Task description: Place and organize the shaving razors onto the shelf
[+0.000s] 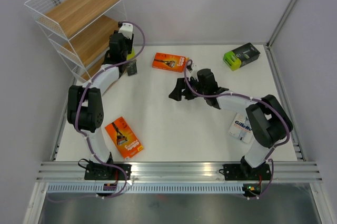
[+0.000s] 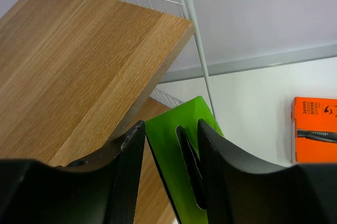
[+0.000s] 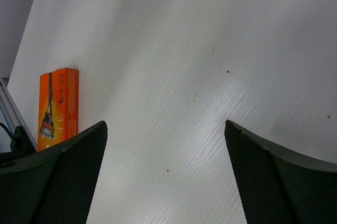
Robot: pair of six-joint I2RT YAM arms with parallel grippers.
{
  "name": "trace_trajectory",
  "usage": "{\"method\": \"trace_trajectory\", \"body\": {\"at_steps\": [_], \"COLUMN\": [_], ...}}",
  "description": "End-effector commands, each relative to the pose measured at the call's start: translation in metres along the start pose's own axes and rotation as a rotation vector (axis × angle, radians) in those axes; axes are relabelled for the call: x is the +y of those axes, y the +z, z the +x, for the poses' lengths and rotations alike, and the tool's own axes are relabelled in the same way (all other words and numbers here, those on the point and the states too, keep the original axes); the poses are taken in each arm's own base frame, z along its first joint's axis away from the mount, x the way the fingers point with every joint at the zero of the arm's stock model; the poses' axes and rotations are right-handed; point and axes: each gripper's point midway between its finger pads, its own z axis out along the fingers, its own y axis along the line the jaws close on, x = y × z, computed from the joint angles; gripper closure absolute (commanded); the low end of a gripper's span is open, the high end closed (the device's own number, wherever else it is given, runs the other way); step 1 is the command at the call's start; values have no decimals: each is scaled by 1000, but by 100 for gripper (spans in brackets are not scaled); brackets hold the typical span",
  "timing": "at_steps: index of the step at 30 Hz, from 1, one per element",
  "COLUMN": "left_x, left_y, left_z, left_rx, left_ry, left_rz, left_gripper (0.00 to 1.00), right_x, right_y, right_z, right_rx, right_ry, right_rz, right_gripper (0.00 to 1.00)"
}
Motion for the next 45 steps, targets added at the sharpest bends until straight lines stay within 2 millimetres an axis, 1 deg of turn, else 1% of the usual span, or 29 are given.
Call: {"method": "trace_trajectory", "body": {"at_steps": [1,2,4,5,6,7,8,9,10,11,12,13,14,15,16,17,18,19,20,21,22,23,25,30,33,36,39,40,45], "left_x": [9,9,8,7,8,7,7,8,7,5,3,2,3,1,0,0,-2,-1,0,0,0,0,0,-2,-1,-2,-1,-3,-5], "left_y": [-7,-7,-8,-8,-8,-6,-6,-6,-6,-6,-6,-7,-8,-9,-10,-12,-13,-13,-15,-15,-15,-17,-19,-27,-34,-37,-42,-46,-66], "left_z": [-9,-9,-7,-5,-3,2,5,5,9,12,14,15,14,15,14,11,10,10,9,8,7,6,4,1,-8,-14,-22,-16,-20], "left_rx": [25,28,42,49,62,78,88,92,110,117,123,129,132,136,138,133,133,135,135,133,133,133,133,133,116,106,92,120,120], "left_ry": [-78,-97,-112,-121,-123,-132,-138,-142,-148,-166,-173,-180,-199,-205,-221,-238,-243,-248,-256,-257,-258,-264,-277,-310,-327,-334,-355,-359,-418], "left_rz": [-26,-27,-28,-27,-35,-41,-45,-48,-49,-47,-39,-39,-43,-38,-36,-30,-22,-24,-24,-24,-25,-25,-23,-3,5,21,31,35,58], "left_gripper": [49,49,51,57,60,63,67,69,70,71,71,71,71,71,70,70,70,69,67,66,66,64,63,58,55,53,45,44,37], "right_x": [23,30,35,48,57,56,71,78,71,85,87,77,89,91,81,93,94,83,91,93,87,91,86,84,82,87,88,89,88], "right_y": [11,14,27,33,41,57,63,73,90,95,104,123,127,136,157,161,170,189,192,198,209,210,218,221,228,230,233,234,238], "right_z": [-29,-41,-49,-69,-73,-69,-94,-97,-94,-119,-125,-120,-142,-146,-133,-151,-150,-138,-151,-150,-141,-149,-146,-152,-149,-154,-158,-159,-154], "right_rx": [-62,-88,-106,-151,-160,-148,-200,-214,-210,-283,-314,-313,-386,-416,-397,-439,-441,-414,-437,-442,-431,-448,-456,-483,-471,-477,-482,-485,-470], "right_ry": [-36,-51,-80,-115,-142,-169,-205,-225,-235,-261,-262,-258,-255,-248,-243,-249,-244,-239,-245,-248,-247,-250,-242,-240,-260,-279,-291,-297,-318], "right_rz": [-68,-85,-89,-109,-120,-120,-145,-147,-136,-153,-136,-119,-141,-130,-130,-155,-148,-135,-135,-127,-110,-106,-80,-59,-63,-74,-76,-79,-93], "right_gripper": [2,2,2,2,2,2,2,2,2,2,3,3,4,5,5,7,8,8,9,9,9,10,11,11,12,12,12,12,13]}}
